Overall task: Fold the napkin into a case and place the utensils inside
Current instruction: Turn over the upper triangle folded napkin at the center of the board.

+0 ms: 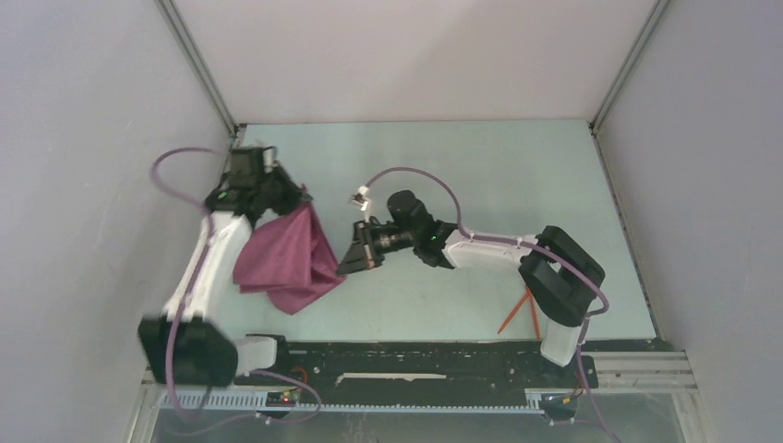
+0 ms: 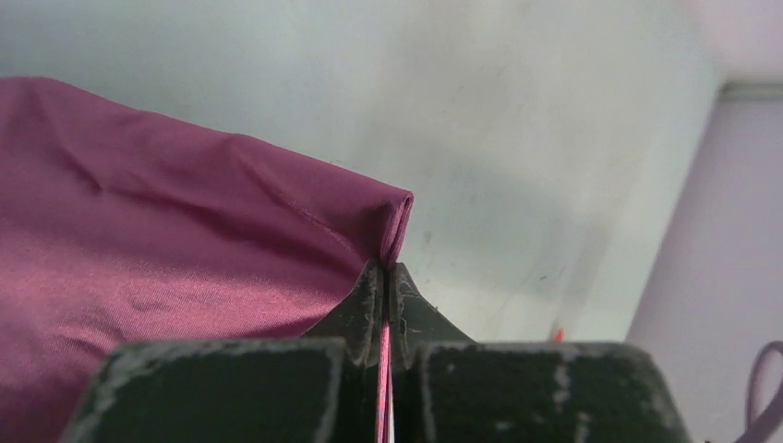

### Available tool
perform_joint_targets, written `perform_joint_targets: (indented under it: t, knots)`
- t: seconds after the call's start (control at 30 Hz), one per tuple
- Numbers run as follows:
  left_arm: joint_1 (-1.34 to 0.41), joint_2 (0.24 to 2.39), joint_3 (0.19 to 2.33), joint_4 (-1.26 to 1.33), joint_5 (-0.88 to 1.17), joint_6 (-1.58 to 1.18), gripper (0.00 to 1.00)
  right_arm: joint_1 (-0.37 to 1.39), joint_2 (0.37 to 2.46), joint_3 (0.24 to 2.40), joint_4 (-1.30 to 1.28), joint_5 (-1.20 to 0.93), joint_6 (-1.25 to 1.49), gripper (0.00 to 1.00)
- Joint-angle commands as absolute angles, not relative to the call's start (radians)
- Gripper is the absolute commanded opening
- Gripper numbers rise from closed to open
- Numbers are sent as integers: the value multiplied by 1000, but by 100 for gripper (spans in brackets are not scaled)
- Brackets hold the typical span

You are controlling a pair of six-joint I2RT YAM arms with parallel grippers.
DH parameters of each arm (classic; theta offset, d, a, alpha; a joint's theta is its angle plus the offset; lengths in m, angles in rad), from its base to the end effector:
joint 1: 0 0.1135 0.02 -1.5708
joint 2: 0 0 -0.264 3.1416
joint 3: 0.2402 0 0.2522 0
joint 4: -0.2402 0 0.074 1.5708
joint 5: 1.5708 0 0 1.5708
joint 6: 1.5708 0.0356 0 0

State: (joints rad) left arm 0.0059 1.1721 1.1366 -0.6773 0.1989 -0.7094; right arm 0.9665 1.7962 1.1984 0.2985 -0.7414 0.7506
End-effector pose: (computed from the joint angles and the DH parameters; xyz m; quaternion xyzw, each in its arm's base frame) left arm 0.2469 -0.0056 0.3368 -0.2781 0.8621 -0.2274 0.3575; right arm 0.2138 0.3519 0.2530 -0.2947 0.7224 0.6094 0.1411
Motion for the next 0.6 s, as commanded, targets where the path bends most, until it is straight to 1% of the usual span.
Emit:
perform_joint_targets:
  t: [0.0,0.13,0.17,0.27,0.33,0.37,0.4,0.43,0.47,0.5,0.57]
  knots:
    - [-156,1487,1210,-459,84,-744,0,863,1834,1024,517,-954,848,0]
    - [-251,1790,1354,-400,68,-744,0,775,1892,915,596,-973,834,0]
    - [-269,1847,1394,-396,62,-747,0,758,1902,901,578,-963,814,0]
    - [-307,1980,1491,-346,116,-771,0,708,1942,857,595,-945,808,0]
    - [-336,2049,1572,-382,135,-752,0,677,1963,835,597,-933,815,0]
    - [-350,2072,1602,-397,140,-742,4,662,1969,820,596,-926,817,0]
    - [-357,2090,1626,-405,156,-730,9,654,1971,800,617,-921,819,3]
    - [-362,2098,1643,-423,162,-711,20,645,1967,785,610,-901,814,8]
    - [-367,2097,1657,-443,159,-698,35,635,1963,770,592,-882,813,16]
    - [-371,2090,1672,-469,165,-657,43,624,1955,754,597,-870,818,22]
    - [-377,2047,1680,-518,179,-599,53,605,1916,724,513,-811,787,36]
